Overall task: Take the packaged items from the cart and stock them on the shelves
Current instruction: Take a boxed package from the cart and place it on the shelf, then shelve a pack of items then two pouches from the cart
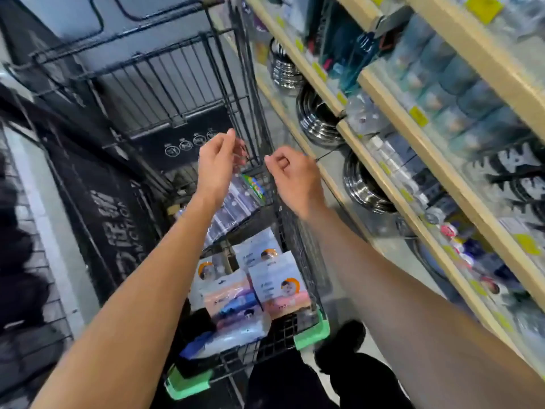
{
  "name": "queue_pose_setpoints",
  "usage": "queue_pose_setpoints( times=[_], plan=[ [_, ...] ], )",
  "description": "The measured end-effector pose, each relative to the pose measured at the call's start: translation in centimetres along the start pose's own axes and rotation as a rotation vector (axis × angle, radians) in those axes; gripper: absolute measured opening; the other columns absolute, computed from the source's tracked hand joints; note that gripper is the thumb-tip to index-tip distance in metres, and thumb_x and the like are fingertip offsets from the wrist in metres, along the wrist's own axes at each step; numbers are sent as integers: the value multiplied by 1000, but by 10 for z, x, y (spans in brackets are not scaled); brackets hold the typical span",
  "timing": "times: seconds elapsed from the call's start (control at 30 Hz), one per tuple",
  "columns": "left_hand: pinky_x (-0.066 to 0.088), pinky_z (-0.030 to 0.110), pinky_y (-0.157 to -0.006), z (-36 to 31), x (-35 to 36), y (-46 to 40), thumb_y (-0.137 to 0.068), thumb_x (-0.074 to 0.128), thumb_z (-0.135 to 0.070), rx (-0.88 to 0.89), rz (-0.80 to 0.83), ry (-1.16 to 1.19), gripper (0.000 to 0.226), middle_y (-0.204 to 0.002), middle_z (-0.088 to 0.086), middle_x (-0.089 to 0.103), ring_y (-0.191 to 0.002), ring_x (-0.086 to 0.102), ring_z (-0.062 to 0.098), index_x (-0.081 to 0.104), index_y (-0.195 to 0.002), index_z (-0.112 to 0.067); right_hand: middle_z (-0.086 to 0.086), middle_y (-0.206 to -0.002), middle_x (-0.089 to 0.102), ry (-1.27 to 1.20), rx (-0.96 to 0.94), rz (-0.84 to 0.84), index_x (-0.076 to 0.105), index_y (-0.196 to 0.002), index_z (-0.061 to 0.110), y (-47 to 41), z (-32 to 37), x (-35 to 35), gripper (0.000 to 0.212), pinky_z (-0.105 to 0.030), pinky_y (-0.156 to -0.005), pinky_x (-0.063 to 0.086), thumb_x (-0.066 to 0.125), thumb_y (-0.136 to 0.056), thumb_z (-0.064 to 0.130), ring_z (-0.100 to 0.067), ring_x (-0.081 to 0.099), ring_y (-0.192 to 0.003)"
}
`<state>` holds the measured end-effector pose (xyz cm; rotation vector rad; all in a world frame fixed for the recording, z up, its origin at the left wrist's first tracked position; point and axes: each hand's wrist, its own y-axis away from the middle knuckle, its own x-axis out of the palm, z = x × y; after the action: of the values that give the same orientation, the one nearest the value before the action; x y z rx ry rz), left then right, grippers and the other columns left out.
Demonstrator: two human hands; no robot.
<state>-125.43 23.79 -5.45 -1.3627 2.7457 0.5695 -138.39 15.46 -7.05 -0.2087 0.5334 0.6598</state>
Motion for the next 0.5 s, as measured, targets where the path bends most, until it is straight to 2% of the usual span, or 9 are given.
queue_pose_setpoints(
  times=[0.1, 0.2, 0.27, 0.3, 0.37, 0.4, 0.43, 0.47, 0.5],
  plan=[
    [43, 29, -62, 75, -76, 3, -104, 44, -41, -281, -88, -51, 39, -77, 5, 63, -62, 57, 15, 63, -82, -15, 10, -57, 50, 69, 123, 242, 66, -82, 14, 28, -23, 67, 17, -31, -63, 46, 66, -92, 28, -19, 57, -64],
    [38, 26, -56, 136, -127, 1, -102, 52, -37, -462, -202, -77, 31, -73, 3, 57, -61, 51, 16, 56, -75, -20, -5, -71, 64, 120, 219, 412, 65, -80, 8, 46, -50, 122, 17, -34, -70, 47, 67, -91, 20, -27, 62, -75],
    [30, 26, -52, 173, -143, 1, -94, 64, -29, -559, -238, -62, 28, -66, 4, 49, -59, 43, 20, 49, -73, -17, -17, -93, 73, 180, 310, 468, 70, -88, -2, 49, -69, 141, 23, -34, -68, 46, 65, -91, 20, -33, 65, -82],
    [27, 27, -51, 191, -149, 0, -90, 68, -26, -598, -247, -64, 28, -62, 4, 47, -60, 40, 21, 49, -73, -15, -17, -98, 73, 206, 369, 489, 71, -95, 0, 47, -78, 150, 25, -33, -67, 44, 64, -91, 23, -33, 65, -86],
    [26, 31, -53, 220, -154, -5, -91, 69, -18, -658, -248, -102, 28, -58, 4, 48, -60, 38, 21, 51, -71, -11, -13, -106, 73, 243, 456, 516, 70, -91, 3, 39, -97, 169, 23, -31, -70, 46, 67, -90, 26, -31, 67, -95],
    [29, 31, -56, 232, -154, -7, -93, 68, -16, -687, -249, -123, 22, -64, 5, 50, -66, 43, 20, 58, -77, -5, -13, -107, 72, 243, 478, 527, 68, -86, 4, 33, -105, 175, 21, -32, -75, 49, 68, -90, 25, -31, 67, -100],
    [33, 27, -58, 249, -153, -15, -94, 66, -14, -699, -255, -131, 16, -73, 5, 53, -76, 50, 18, 64, -91, 2, -12, -105, 71, 255, 488, 550, 66, -86, 7, 25, -117, 189, 18, -34, -79, 50, 69, -90, 24, -31, 67, -102],
    [36, 23, -62, 255, -149, -20, -96, 63, -13, -713, -263, -123, 24, -80, 6, 57, -82, 55, 15, 65, -107, 9, -12, -103, 70, 264, 496, 573, 65, -91, 8, 18, -124, 195, 16, -34, -80, 50, 69, -90, 23, -30, 67, -103],
    [36, 23, -66, 264, -146, -26, -97, 62, -12, -736, -270, -108, 25, -76, 2, 59, -75, 59, 10, 63, -111, 9, -11, -106, 68, 276, 512, 596, 64, -99, 7, 12, -131, 201, 19, -34, -81, 50, 69, -91, 23, -30, 66, -104]
  ],
)
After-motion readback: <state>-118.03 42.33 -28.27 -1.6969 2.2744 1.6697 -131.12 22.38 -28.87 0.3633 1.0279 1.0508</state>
